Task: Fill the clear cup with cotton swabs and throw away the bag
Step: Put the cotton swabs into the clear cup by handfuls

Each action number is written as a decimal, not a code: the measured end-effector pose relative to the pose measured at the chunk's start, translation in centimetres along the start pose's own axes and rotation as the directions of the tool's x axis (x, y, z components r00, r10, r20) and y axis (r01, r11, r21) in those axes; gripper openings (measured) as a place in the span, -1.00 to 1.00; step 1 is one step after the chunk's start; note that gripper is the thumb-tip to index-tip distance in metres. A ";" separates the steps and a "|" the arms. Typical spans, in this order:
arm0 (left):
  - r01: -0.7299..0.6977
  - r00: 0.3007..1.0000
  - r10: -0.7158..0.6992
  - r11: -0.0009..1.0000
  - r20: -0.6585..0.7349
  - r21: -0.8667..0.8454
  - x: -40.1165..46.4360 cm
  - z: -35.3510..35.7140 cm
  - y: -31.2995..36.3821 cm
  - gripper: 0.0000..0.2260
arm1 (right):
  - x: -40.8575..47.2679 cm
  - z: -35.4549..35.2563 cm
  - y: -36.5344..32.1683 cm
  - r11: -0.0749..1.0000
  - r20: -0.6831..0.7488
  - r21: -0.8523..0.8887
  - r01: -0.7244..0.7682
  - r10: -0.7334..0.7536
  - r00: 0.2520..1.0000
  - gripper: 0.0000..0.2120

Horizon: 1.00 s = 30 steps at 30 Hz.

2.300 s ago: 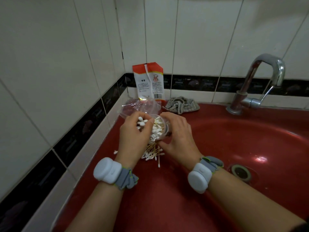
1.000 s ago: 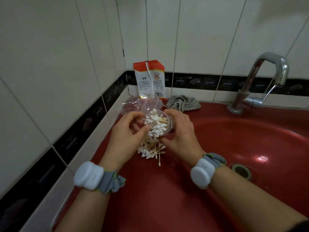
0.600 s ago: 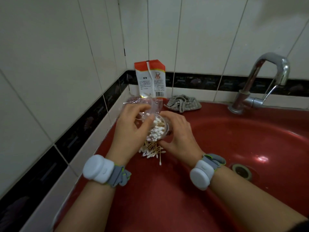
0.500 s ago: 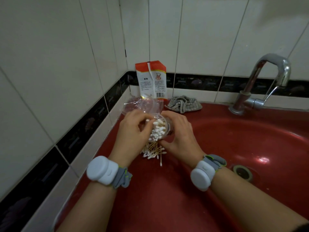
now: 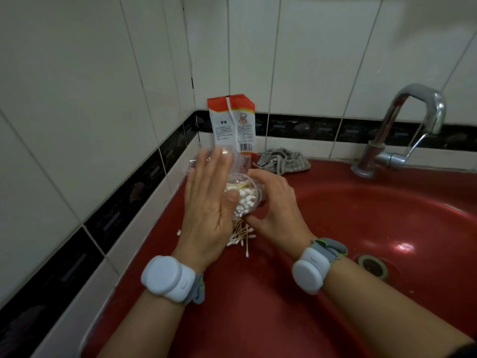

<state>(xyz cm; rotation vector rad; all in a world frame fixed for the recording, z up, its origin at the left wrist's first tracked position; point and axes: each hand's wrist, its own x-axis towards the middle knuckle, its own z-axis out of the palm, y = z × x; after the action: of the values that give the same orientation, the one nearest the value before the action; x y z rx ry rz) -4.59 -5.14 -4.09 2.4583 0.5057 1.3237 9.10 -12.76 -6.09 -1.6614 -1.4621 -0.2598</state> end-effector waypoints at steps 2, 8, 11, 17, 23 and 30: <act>-0.021 0.997 0.026 0.997 -0.078 0.068 0.0 -0.4 0.3 -0.57 | 0.0 0.0 0.0 1.000 -0.004 -0.002 0.001 -0.001 1.000 -0.32; -0.087 0.992 0.097 0.989 -0.082 0.120 -0.4 0.3 0.0 -0.83 | -0.1 0.1 -0.1 1.000 -0.016 0.002 0.010 -0.010 1.000 -0.37; 0.017 0.992 -0.016 1.000 -0.122 0.013 -0.2 0.0 0.0 -0.77 | -0.2 0.0 0.1 1.000 -0.001 -0.004 0.005 -0.005 1.000 -0.33; 0.228 0.969 -0.226 0.974 -0.099 0.006 0.4 -0.4 0.2 -0.46 | -0.2 0.2 -0.2 1.000 0.010 0.006 0.025 -0.025 1.000 -0.35; 0.382 0.913 -0.392 0.919 0.111 0.099 1.1 0.3 -0.7 -0.37 | 0.0 0.1 -0.7 0.999 0.024 0.026 0.032 -0.032 0.999 -0.38; 0.611 0.791 -0.611 0.791 0.024 0.006 2.5 -3.6 -3.9 -0.87 | 0.3 -0.5 0.8 0.995 -0.024 -0.009 -0.100 0.099 0.995 -0.33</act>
<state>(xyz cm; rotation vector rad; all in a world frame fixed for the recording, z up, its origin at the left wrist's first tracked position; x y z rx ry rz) -6.95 -0.21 -2.00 2.0195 1.1733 1.0036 10.11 -12.89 -6.00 -1.7279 -1.3583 -0.2309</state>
